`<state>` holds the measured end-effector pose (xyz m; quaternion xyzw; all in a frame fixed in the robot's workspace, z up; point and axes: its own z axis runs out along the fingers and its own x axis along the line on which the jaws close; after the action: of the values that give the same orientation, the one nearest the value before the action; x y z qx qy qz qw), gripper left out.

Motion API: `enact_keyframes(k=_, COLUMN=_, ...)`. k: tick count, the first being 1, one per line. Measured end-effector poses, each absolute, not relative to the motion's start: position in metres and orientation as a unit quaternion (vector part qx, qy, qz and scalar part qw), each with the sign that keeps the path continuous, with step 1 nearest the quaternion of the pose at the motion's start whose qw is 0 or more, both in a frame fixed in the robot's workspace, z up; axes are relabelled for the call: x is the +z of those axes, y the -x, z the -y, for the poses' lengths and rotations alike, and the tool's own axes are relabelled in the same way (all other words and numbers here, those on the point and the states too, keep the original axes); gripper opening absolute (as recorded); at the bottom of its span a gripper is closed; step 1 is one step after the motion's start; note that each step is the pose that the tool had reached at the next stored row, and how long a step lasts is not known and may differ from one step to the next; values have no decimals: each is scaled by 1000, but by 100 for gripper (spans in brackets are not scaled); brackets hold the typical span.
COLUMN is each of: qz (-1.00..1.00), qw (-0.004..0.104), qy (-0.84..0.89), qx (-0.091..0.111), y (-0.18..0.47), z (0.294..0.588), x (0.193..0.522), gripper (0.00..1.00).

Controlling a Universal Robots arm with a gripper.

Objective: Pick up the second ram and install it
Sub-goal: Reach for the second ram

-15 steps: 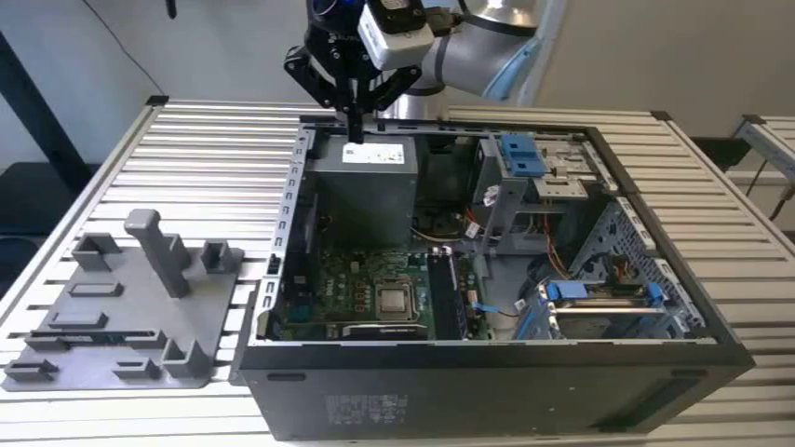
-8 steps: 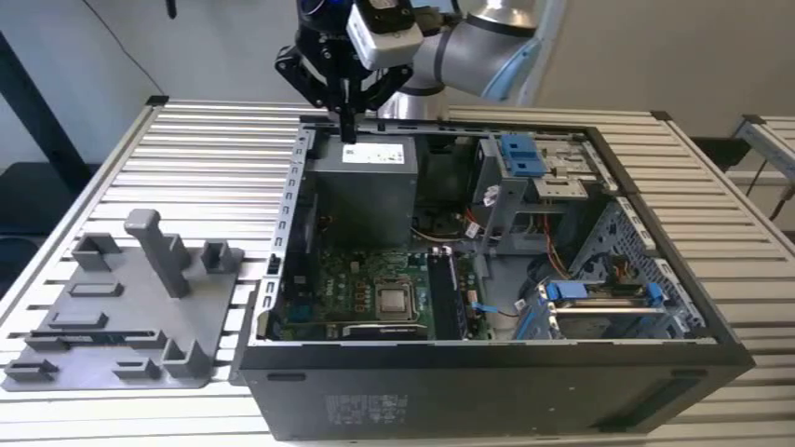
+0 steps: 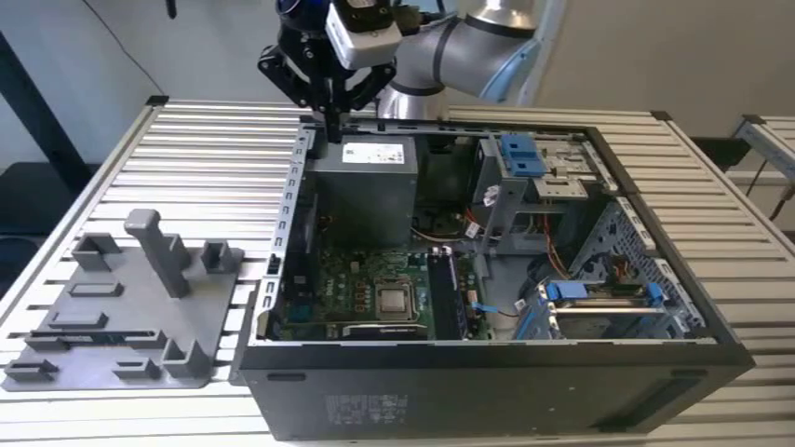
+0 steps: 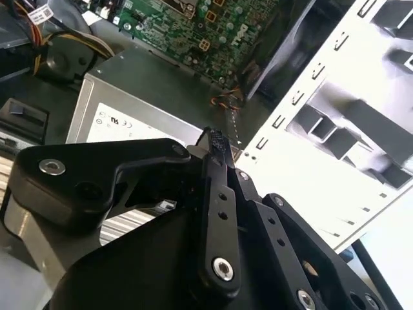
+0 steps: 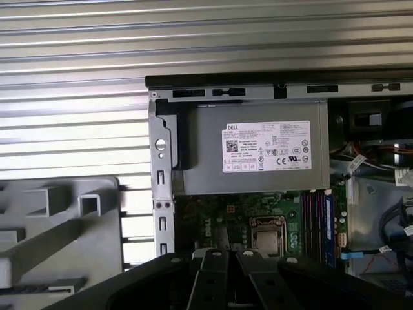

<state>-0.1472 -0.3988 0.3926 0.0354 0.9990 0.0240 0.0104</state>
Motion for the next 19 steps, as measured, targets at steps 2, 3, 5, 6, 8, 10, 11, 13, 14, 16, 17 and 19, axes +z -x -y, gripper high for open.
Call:
enact_keyframes(k=2, qz=-999, qw=10, qy=-35, qx=24, y=151, z=399, x=393, gripper=11)
enact_keyframes(k=3, qz=-999, qw=10, qy=-35, qx=24, y=154, z=399, x=393, gripper=11)
enact_keyframes(k=5, qz=-999, qw=10, qy=-35, qx=24, y=159, z=399, x=393, gripper=11)
enact_keyframes(k=6, qz=-999, qw=10, qy=-35, qx=24, y=161, z=399, x=393, gripper=11)
enact_keyframes(k=8, qz=-999, qw=10, qy=-35, qx=24, y=166, z=399, x=393, gripper=11)
enact_keyframes(k=10, qz=-999, qw=10, qy=-35, qx=24, y=171, z=399, x=393, gripper=11)
enact_keyframes(k=11, qz=-999, qw=10, qy=-35, qx=24, y=173, z=399, x=393, gripper=11)
enact_keyframes(k=13, qz=-999, qw=10, qy=-35, qx=24, y=178, z=399, x=393, gripper=11)
enact_keyframes(k=14, qz=-999, qw=10, qy=-35, qx=24, y=180, z=399, x=393, gripper=11)
enact_keyframes(k=16, qz=-999, qw=10, qy=-35, qx=24, y=185, z=399, x=393, gripper=11)
enact_keyframes(k=17, qz=-999, qw=10, qy=-35, qx=24, y=187, z=399, x=393, gripper=11)
enact_keyframes(k=19, qz=-999, qw=10, qy=-35, qx=24, y=191, z=399, x=393, gripper=11)
